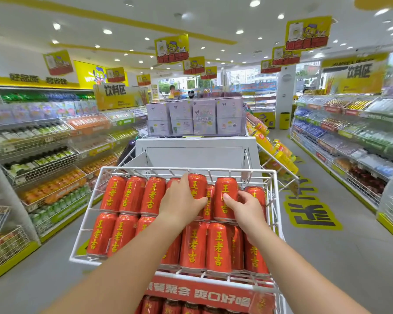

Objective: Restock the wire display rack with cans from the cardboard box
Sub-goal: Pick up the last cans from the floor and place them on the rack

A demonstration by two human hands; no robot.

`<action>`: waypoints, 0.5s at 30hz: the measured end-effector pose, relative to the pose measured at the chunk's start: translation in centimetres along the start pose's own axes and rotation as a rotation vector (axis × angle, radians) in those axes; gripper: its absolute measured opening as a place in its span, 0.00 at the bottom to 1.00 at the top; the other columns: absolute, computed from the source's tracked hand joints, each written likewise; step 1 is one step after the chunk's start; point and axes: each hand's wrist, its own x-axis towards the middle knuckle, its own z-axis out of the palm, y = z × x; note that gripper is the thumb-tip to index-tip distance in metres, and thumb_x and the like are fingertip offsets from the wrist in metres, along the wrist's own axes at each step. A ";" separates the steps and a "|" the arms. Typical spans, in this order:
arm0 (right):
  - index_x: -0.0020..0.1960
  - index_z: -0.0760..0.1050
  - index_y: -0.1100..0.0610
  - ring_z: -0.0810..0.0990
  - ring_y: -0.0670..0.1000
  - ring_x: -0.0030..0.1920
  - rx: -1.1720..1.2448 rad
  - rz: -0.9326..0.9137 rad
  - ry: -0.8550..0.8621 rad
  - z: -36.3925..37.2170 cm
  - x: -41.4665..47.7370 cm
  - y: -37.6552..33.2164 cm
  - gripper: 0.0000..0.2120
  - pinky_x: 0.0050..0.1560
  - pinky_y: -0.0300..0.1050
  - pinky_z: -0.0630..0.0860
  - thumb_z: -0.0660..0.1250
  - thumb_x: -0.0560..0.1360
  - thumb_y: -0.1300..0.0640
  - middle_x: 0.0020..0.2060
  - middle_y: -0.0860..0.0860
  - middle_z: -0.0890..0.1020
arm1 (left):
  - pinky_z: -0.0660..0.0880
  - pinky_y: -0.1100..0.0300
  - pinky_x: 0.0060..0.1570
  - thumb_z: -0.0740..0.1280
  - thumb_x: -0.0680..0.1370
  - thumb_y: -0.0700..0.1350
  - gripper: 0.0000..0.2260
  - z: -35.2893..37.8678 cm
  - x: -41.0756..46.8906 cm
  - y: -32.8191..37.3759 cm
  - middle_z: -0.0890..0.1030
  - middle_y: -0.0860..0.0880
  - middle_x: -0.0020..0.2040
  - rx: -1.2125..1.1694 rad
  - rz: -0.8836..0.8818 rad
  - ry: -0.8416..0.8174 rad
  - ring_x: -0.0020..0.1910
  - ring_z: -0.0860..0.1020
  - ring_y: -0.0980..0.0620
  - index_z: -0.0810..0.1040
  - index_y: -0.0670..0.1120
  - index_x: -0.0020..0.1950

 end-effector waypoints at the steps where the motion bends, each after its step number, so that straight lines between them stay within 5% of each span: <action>1: 0.71 0.74 0.56 0.80 0.52 0.62 -0.019 0.005 0.014 0.2 -0.1 -0.1 0.43 0.67 0.54 0.74 0.74 0.63 0.34 0.64 0.50 0.80 | 0.75 0.48 0.62 0.72 0.71 0.62 0.38 0.3 -0.1 -0.1 0.76 0.43 0.64 0.005 -0.005 0.002 0.66 0.75 0.41 0.65 0.48 0.75; 7: 0.72 0.73 0.60 0.77 0.54 0.66 -0.119 -0.011 0.050 0.3 0.5 0.3 0.35 0.68 0.51 0.72 0.73 0.72 0.41 0.67 0.54 0.78 | 0.73 0.49 0.62 0.65 0.74 0.69 0.38 1.2 -0.1 0.2 0.74 0.46 0.65 0.235 0.053 0.050 0.67 0.71 0.43 0.64 0.48 0.76; 15: 0.74 0.69 0.61 0.71 0.54 0.70 -0.205 -0.096 0.029 0.4 0.8 1.0 0.35 0.70 0.48 0.66 0.69 0.76 0.41 0.70 0.55 0.72 | 0.69 0.53 0.64 0.65 0.72 0.71 0.34 2.1 1.0 -1.5 0.70 0.47 0.62 0.202 0.086 0.095 0.63 0.67 0.46 0.72 0.48 0.68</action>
